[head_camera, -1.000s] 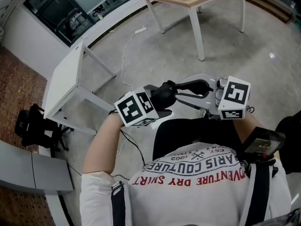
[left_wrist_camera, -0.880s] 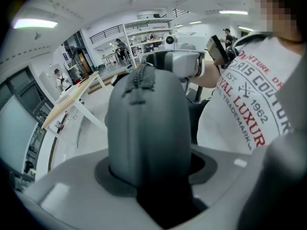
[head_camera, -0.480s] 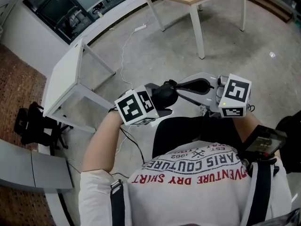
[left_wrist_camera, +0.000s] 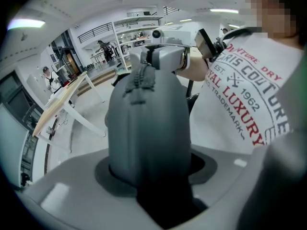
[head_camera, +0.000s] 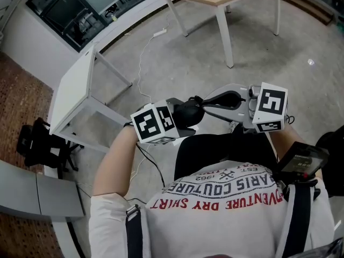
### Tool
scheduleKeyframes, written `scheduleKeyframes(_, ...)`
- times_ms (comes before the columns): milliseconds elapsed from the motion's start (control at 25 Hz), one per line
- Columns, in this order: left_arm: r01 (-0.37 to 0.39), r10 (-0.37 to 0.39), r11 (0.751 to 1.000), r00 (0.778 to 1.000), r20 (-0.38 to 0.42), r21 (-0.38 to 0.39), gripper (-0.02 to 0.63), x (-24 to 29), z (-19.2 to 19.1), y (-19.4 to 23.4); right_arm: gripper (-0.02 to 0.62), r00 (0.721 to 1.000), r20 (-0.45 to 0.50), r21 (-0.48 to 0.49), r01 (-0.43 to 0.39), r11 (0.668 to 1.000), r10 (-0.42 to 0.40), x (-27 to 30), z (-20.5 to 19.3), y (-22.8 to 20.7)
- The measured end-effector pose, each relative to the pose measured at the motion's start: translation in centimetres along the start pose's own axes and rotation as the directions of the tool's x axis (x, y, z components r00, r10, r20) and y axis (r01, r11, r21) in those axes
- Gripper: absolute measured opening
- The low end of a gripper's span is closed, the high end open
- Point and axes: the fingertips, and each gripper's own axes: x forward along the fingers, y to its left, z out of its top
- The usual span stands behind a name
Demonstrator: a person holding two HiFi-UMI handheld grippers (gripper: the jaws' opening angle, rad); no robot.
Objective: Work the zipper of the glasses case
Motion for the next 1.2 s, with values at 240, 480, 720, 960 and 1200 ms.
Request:
scheduleKeyframes(240, 0.022, -0.022, 1.0, 1.0, 0.018, 0.001, 0.249, -0.1, 0.2, -0.2, 0.023, 1.0, -0.018, -0.025, -0.009, 1.0, 0.009, -0.3, 0.0, 0.0)
scheduleKeyframes(480, 0.089, -0.084, 0.995, 0.991, 0.109, -0.049, 0.247, -0.6, 0.9, -0.5, 0.021, 1.0, -0.008, -0.013, -0.002, 1.0, 0.002, -0.8, -0.1, -0.4)
scheduleKeyframes(720, 0.119, -0.11, 0.991, 0.983, 0.145, -0.055, 0.247, -0.8, 1.2, -0.9, 0.021, 1.0, -0.004, -0.003, -0.012, 1.0, 0.012, -0.8, 0.1, -0.2)
scheduleKeyframes(960, 0.156, -0.137, 0.985, 0.969, 0.206, -0.079, 0.247, -1.0, 1.6, -0.9, 0.02, 1.0, 0.007, 0.023, -0.02, 1.0, 0.02, -1.0, -0.1, -0.5)
scheduleKeyframes(1200, 0.23, -0.182, 0.967, 0.927, 0.329, -0.113, 0.247, -1.7, 2.9, -1.2, 0.018, 0.999, 0.035, 0.026, -0.014, 1.0, 0.013, -1.3, 0.4, -0.6)
